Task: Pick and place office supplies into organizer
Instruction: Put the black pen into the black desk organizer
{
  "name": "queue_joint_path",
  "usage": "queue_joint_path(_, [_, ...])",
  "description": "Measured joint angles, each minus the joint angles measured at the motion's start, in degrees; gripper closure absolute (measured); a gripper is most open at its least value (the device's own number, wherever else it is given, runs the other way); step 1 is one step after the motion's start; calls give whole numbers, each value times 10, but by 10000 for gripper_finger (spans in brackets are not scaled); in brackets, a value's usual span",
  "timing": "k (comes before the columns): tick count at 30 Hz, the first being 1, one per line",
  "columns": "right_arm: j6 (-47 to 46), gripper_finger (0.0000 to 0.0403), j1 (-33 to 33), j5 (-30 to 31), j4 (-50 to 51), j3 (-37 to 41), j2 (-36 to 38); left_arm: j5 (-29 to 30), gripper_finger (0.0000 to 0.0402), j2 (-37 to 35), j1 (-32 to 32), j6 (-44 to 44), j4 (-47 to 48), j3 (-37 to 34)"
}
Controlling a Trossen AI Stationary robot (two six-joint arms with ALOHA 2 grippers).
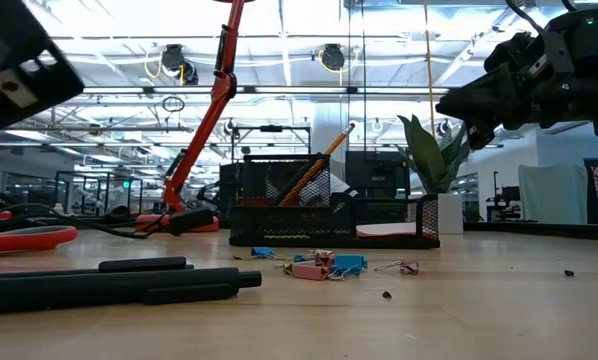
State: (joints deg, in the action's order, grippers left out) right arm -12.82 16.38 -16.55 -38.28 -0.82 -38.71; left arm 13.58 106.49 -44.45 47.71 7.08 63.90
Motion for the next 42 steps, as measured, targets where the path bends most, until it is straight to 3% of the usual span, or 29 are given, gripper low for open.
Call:
queue_joint_path(7, [0,344,0,0,0,0,0,-43,234,1,4,55,-15,0])
queue_joint_path(15, [4,344,0,1,0,0,0,-66,234,1,5,51,-16,0])
queue_joint_path(21, [4,344,0,1,0,0,0,-89,234,50,13,63,4,-1])
queue_joint_path(27, [4,344,0,2,-6,0,0,-109,234,72,23,37,-45,2])
queue_joint_path(42, [15,344,0,3,-8,0,0,-119,234,70,76,-33,5,2])
